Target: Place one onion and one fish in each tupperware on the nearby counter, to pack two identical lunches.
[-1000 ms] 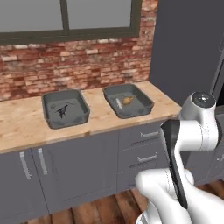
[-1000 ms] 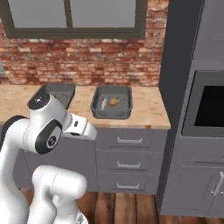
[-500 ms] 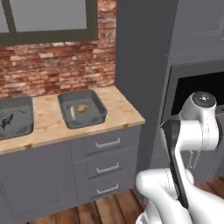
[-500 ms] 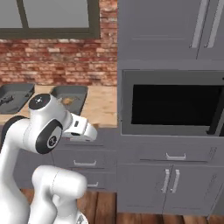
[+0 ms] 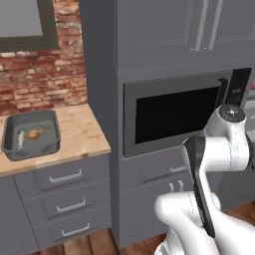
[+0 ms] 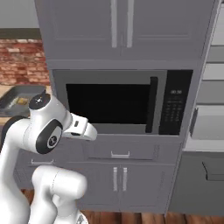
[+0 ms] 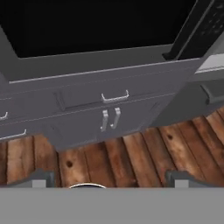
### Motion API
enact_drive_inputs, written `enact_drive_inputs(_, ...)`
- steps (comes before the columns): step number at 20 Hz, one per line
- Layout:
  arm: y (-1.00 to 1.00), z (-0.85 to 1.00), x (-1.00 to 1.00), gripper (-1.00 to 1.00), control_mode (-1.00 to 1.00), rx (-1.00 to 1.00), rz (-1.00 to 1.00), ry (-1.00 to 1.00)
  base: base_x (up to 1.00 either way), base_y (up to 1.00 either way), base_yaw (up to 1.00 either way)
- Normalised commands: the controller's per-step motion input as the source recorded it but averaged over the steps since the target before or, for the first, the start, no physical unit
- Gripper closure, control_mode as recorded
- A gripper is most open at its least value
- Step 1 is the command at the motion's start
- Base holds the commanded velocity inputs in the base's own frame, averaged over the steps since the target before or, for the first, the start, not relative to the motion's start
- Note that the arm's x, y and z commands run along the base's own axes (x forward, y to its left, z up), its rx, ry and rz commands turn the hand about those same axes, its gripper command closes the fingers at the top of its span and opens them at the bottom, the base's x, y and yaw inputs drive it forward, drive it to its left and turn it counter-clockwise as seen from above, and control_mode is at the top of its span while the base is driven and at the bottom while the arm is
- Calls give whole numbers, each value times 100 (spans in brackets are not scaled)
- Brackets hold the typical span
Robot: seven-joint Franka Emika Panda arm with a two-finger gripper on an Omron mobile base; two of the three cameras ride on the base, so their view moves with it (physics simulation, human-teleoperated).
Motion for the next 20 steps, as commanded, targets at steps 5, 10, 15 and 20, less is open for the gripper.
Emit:
enact_drive_inputs(5,0,0,0,-100,100,0,0,0,14,-100,-5)
enact_drive_inputs(10,0,0,0,-100,100,0,0,0,23,-100,-2)
enact_drive_inputs(15,0,0,0,-100,100,0,0,0,29,-100,0)
enact_drive_inputs(20,0,0,0,-100,100,0,0,0,40,-91,0)
